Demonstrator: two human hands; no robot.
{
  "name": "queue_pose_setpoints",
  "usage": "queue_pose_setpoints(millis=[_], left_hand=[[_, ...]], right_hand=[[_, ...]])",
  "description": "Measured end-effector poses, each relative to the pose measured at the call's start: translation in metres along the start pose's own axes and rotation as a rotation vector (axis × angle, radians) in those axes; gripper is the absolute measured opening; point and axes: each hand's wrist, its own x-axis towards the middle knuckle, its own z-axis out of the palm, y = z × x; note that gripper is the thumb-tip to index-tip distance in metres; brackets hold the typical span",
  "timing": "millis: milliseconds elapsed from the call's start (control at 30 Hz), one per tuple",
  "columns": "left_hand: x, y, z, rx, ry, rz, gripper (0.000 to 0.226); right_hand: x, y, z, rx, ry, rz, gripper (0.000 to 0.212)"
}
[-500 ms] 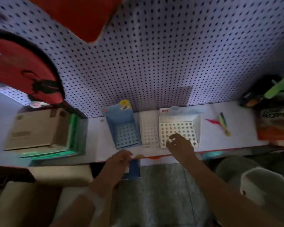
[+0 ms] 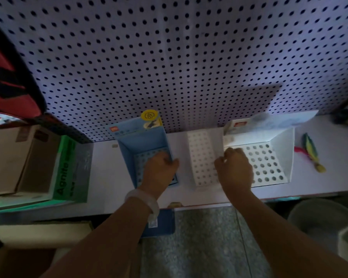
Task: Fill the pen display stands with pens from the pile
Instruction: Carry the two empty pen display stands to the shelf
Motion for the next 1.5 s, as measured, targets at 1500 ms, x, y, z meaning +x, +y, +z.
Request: queue_pose_setpoints(millis=[1500], left_hand=[[-0.600, 0.206, -0.184, 0.226, -0.353, 1.080, 0.013]], right_hand=[[-0.672, 0.041, -0.437, 0.411, 0.611, 0.666, 0.024]])
